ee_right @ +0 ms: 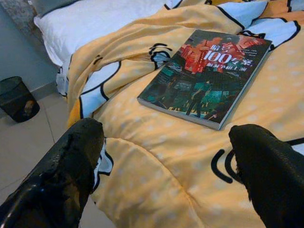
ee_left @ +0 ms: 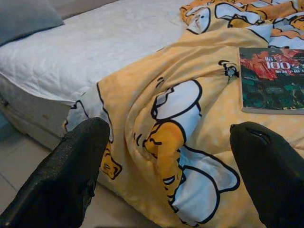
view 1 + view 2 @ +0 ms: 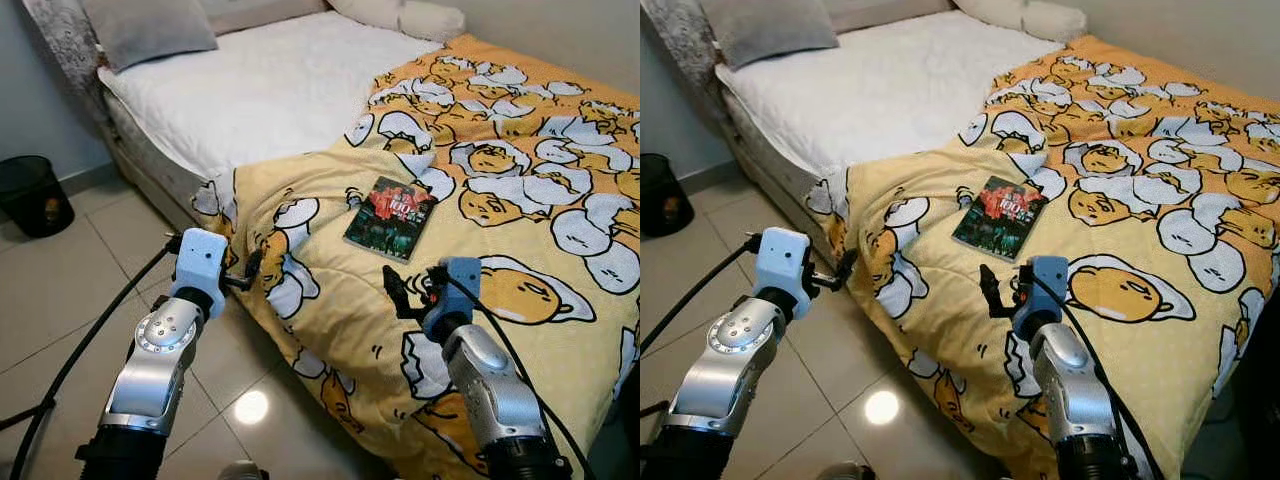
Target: Clean up the room
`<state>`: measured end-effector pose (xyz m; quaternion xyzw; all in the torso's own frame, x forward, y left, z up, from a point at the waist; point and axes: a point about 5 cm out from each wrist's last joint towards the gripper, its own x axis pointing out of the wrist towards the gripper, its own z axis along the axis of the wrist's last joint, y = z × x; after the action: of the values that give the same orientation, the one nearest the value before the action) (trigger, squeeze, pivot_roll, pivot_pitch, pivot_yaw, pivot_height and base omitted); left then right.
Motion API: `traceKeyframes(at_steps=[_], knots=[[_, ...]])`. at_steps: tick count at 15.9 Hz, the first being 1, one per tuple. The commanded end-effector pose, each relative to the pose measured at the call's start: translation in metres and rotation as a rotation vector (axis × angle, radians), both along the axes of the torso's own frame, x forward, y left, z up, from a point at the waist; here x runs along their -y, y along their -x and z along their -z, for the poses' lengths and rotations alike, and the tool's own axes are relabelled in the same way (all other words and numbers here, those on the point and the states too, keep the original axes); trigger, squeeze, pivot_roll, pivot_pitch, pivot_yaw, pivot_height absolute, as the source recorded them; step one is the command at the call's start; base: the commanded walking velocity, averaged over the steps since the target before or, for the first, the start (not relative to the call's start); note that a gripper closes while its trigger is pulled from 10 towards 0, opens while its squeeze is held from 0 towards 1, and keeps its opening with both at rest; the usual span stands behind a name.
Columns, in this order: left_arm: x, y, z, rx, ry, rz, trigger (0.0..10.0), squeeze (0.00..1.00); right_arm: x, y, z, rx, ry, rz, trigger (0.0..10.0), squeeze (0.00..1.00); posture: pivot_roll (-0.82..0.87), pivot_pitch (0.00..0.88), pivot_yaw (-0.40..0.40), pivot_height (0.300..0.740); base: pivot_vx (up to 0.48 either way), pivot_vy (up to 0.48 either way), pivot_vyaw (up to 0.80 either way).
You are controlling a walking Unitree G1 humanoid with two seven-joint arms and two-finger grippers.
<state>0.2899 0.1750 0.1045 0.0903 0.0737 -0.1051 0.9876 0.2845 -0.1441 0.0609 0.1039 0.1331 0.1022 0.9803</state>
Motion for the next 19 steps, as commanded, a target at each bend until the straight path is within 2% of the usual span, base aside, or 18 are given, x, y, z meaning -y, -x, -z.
traceKeyframes(at_steps=[1,3,5,7,12,16,17,18,19], knots=[[0.0,-0.003,-0.004,0.012,0.008,0.004,10.0,0.0,0.002,-0.004,-0.003,0.007,0.006,0.013,10.0,0.0,0.05,0.0,-0.01,0.74,0.349,0.0,0.0],[-0.001,-0.002,-0.004,0.01,0.01,0.008,10.0,0.0,0.001,-0.006,-0.003,0.006,0.014,0.012,10.0,0.0,0.06,0.0,-0.012,0.74,0.36,0.0,0.0],[0.0,-0.002,-0.004,0.009,0.007,0.014,10.0,0.0,0.001,-0.007,-0.002,0.001,0.069,-0.009,10.0,0.0,0.06,0.0,-0.011,0.74,0.379,0.0,0.4],[0.0,-0.001,-0.004,0.006,0.003,0.022,10.0,0.0,0.0,-0.006,-0.002,0.003,0.043,0.002,10.0,0.0,0.06,0.0,-0.01,0.74,0.386,0.0,0.4],[0.0,0.002,-0.002,-0.005,-0.013,0.031,10.0,0.0,0.0,-0.004,0.002,-0.013,0.058,-0.013,10.0,0.0,0.06,0.0,-0.012,0.74,0.361,0.0,0.0],[0.006,0.006,0.001,-0.025,-0.026,0.098,10.0,0.0,0.003,-0.002,0.007,-0.051,0.026,0.004,10.0,0.0,0.06,0.0,-0.011,0.74,0.0,0.0,0.0],[0.008,0.007,0.002,-0.029,-0.03,0.113,10.0,0.0,0.004,-0.002,0.008,-0.055,0.018,0.012,10.0,0.16,0.06,0.0,-0.011,0.74,0.0,0.0,0.0],[0.012,0.009,0.003,-0.044,-0.038,0.157,10.0,0.0,0.007,-0.005,0.005,-0.045,-0.001,0.044,10.0,1.0,0.06,0.0,-0.011,0.74,0.0,0.0,0.0],[0.017,0.01,0.005,-0.065,-0.046,0.217,10.0,0.0,0.011,-0.011,0.004,-0.054,-0.004,0.066,10.0,1.0,0.06,0.0,-0.004,0.74,0.0,0.0,0.0]])
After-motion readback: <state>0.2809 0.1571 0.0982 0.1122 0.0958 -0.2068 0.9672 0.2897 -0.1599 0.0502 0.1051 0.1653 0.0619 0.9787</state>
